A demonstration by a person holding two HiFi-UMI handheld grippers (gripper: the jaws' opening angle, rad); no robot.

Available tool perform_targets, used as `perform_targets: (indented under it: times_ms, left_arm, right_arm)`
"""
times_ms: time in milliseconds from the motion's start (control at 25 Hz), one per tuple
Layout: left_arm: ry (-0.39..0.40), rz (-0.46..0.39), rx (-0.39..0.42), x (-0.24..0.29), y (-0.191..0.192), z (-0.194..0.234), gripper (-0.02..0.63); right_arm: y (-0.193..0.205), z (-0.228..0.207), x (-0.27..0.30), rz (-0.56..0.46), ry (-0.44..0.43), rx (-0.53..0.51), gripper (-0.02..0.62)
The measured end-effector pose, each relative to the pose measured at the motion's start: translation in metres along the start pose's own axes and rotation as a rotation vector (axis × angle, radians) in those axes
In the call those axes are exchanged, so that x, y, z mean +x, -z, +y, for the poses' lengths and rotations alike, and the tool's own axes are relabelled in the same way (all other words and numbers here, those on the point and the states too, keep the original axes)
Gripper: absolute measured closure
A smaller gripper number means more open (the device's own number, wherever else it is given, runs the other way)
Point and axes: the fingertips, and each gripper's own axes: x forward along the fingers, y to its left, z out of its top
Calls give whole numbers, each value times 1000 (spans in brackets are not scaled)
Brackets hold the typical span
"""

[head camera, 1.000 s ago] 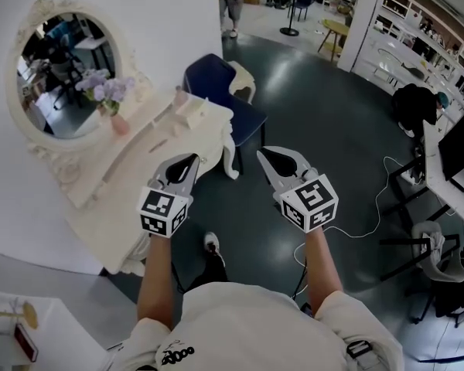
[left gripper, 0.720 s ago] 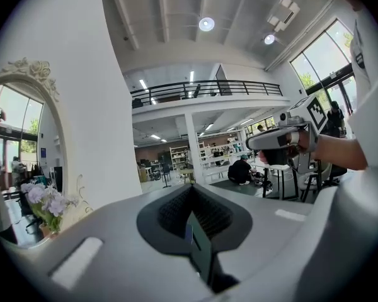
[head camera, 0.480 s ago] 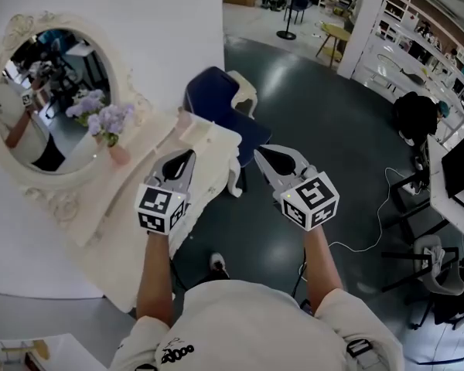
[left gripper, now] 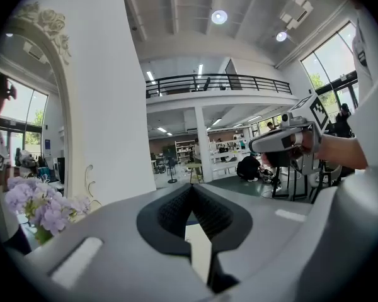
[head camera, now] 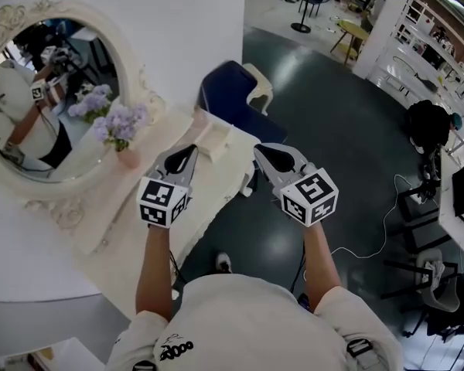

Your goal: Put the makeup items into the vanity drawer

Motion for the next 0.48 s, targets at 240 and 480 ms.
perform_targets:
  times_ms: [240,480]
  left_arm:
    - [-22,65,-19,13,36,40,588]
    - [-26,185,-83,23,95,61,537]
  right_arm:
    - [25,-8,51,80,-31,29,592]
    - [57,-3,89,127,-85,50,592]
